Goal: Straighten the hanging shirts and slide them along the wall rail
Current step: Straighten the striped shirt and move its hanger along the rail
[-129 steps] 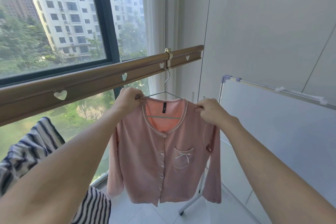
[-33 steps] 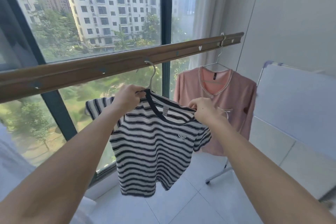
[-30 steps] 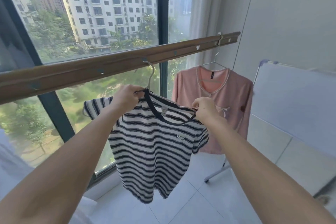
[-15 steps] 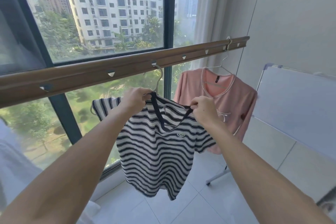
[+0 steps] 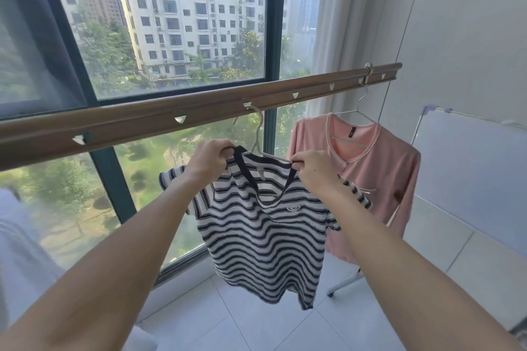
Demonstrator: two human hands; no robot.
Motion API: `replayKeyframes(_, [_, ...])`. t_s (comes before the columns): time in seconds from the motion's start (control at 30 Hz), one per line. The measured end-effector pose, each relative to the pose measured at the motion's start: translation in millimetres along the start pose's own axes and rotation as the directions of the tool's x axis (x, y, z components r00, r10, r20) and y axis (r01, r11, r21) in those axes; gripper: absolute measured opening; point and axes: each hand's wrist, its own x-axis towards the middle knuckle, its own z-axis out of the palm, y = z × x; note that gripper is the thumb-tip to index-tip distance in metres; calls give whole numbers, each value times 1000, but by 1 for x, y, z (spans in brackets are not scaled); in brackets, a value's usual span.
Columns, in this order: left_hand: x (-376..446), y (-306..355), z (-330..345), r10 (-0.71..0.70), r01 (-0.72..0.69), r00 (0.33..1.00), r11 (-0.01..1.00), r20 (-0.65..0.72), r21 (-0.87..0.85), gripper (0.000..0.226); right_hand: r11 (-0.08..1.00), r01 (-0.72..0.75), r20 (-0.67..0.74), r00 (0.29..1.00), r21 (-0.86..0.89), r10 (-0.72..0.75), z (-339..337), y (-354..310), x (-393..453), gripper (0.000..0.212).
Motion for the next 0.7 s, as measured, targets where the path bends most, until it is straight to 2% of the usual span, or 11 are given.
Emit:
replayKeyframes(0.13, [-4, -21, -17, -83, 87, 982, 996, -172, 16, 20, 999, -25, 34, 999, -23, 25, 1, 3, 1, 27])
replayKeyframes(0.17, [-6, -26, -23, -80, 85, 988, 996, -133, 29, 21, 999, -30, 48, 998, -30, 31, 2, 3, 0, 27])
replayKeyframes(0.27, [-12, -40, -41, -95, 70, 985, 983, 143, 171, 39, 999, -49, 44, 998, -23, 50, 3, 3, -3, 31])
replayKeyframes(0.33, [-16, -51, -49, -143, 79, 965, 958, 218, 277, 38, 998, -60, 33, 998, -5, 61, 3, 2, -5, 32])
replayKeyframes(0.47, [-25, -72, -55, -212, 116, 954, 914, 211, 390, 22, 998, -55, 13, 998, 2, 55, 0, 1, -6, 28])
replayKeyframes(0.6, [-33, -96, -58, -270, 153, 947, 855, 173, 496, 31, 999, -41, -16, 999, -18, 41, -3, -1, -7, 23])
replayKeyframes(0.7, [-37, -109, -59, -306, 222, 948, 837, 91, 500, 29, 998, -51, -53, 997, -30, 49, -5, 0, -6, 23])
